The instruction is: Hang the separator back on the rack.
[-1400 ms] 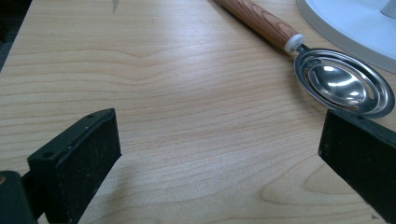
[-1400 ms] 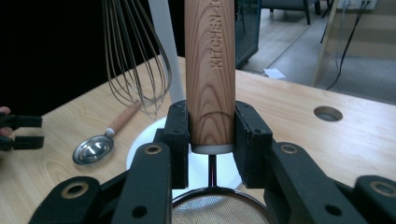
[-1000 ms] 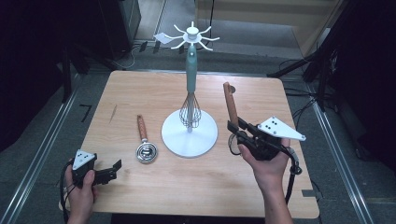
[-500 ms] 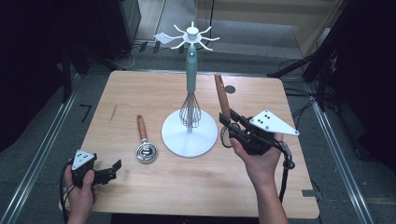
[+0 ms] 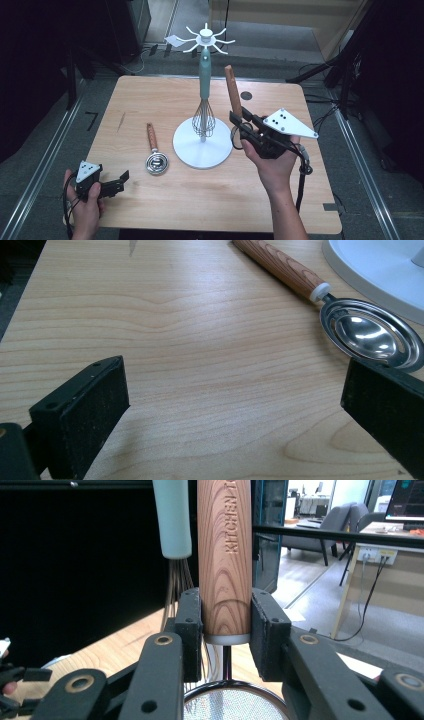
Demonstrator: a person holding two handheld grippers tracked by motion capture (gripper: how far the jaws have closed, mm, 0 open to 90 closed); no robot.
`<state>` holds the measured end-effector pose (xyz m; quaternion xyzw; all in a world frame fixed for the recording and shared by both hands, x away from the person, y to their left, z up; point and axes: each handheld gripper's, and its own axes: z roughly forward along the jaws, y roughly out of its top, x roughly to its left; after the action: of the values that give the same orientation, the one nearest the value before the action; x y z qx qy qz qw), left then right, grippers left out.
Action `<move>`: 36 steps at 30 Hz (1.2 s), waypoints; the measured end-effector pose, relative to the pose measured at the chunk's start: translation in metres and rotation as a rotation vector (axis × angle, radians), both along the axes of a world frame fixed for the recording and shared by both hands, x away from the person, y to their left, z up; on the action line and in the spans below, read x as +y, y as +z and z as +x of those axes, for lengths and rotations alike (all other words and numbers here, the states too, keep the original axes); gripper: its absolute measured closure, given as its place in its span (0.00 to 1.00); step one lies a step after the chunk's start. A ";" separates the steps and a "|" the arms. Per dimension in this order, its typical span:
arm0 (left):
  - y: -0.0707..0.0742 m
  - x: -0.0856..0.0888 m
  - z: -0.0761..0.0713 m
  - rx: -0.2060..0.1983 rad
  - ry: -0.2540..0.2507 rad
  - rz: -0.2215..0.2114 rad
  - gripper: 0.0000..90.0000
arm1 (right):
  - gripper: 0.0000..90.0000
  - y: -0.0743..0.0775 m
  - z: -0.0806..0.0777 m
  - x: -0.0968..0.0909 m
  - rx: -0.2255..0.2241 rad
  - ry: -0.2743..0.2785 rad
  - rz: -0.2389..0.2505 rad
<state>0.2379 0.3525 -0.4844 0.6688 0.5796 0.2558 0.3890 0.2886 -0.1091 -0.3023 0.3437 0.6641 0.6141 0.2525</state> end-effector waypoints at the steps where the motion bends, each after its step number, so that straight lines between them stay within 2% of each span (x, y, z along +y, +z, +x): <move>1: 0.000 0.000 0.000 0.001 0.000 -0.002 0.00 | 0.79 0.002 0.000 0.001 -0.005 -0.001 0.001; 13: 0.000 0.001 0.000 0.003 -0.001 -0.013 0.00 | 0.79 0.015 0.001 0.000 -0.050 -0.021 0.027; 22: 0.000 0.001 0.001 0.005 -0.003 -0.011 0.00 | 0.79 0.022 0.002 0.003 -0.057 -0.027 0.035; 36: 0.000 0.001 0.001 0.008 -0.007 -0.022 0.00 | 0.79 0.023 0.010 0.013 -0.051 -0.025 0.030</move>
<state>0.2390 0.3540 -0.4847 0.6673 0.5817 0.2455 0.3951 0.2991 -0.0960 -0.2798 0.3399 0.6440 0.6292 0.2719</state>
